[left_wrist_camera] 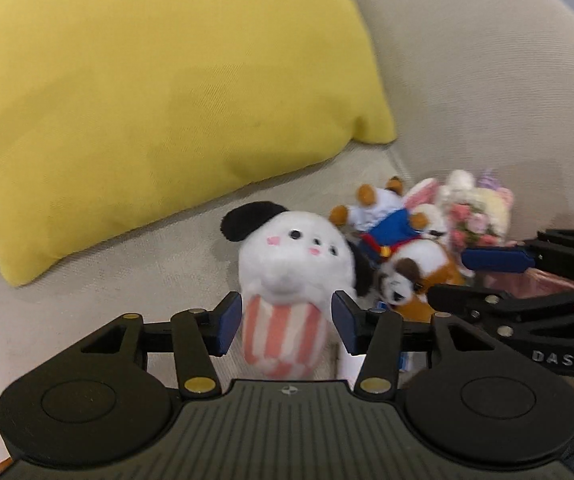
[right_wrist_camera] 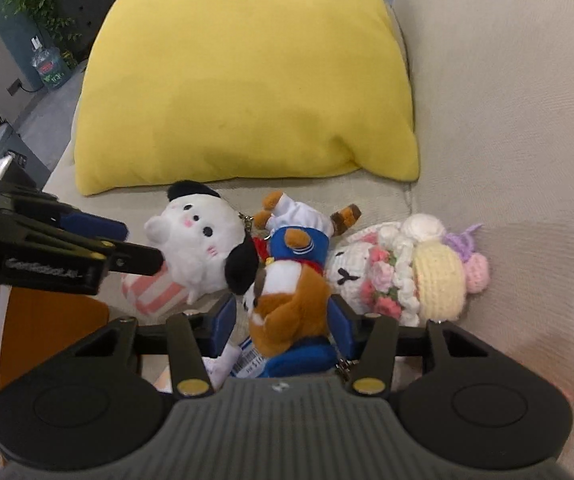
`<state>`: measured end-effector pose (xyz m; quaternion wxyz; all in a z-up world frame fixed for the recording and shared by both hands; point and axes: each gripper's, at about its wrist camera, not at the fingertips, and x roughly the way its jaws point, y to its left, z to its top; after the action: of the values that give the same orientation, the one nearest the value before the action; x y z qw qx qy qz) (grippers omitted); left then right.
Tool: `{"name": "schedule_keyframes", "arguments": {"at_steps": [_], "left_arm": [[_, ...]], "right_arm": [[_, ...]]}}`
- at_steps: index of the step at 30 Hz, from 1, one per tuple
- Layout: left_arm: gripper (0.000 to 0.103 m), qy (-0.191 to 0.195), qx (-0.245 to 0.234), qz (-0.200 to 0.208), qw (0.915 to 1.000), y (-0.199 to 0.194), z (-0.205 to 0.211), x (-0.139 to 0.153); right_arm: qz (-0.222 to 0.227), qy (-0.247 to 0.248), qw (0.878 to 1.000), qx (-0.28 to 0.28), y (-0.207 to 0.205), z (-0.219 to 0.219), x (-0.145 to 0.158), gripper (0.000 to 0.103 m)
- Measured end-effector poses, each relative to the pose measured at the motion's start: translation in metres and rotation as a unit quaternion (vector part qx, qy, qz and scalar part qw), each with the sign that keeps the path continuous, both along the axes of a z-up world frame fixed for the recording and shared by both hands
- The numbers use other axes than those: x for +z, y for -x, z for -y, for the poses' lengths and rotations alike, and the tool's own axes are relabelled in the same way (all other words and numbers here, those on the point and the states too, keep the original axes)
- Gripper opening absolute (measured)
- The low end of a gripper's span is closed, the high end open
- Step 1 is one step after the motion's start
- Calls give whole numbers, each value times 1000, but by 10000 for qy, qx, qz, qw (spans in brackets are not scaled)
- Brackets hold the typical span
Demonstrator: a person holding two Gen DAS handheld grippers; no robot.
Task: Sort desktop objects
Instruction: 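Reach both tools toward the plush toys beside the cushion, then grasp the white striped-cup plush with the left tool while the right tool grasps the brown sailor dog, then carry both plushes over the orange box and lower them inside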
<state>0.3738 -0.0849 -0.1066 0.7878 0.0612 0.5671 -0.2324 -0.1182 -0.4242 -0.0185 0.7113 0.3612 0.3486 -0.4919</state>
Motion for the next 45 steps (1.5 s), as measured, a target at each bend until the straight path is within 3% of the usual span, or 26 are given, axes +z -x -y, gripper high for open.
{"name": "schedule_keyframes", "arguments": {"at_steps": [2, 7, 11, 20, 29, 37, 45], "left_arm": [[65, -43, -37, -113, 9999, -7, 1, -9], [73, 262, -89, -554, 9981, -22, 5, -22], [73, 476, -119, -806, 9955, -24, 7, -28], [74, 507, -31, -746, 9959, -18, 11, -30], [65, 395, 91, -229, 9989, 6, 14, -8], [64, 536, 304, 510, 9968, 38, -12, 52], [64, 756, 550, 1261, 9876, 90, -65, 122]], "right_arm": [[39, -79, 10000, -45, 2, 6, -7, 53], [251, -270, 9993, -86, 6, 13, -21, 53], [273, -268, 9992, -79, 5, 15, -26, 54], [62, -200, 9997, 139, -10, 14, -33, 58], [-27, 74, 9998, 164, -15, -3, -23, 51], [157, 622, 9979, 54, -12, -28, 27, 51], [449, 1176, 9920, -120, -22, -67, 77, 51]]}}
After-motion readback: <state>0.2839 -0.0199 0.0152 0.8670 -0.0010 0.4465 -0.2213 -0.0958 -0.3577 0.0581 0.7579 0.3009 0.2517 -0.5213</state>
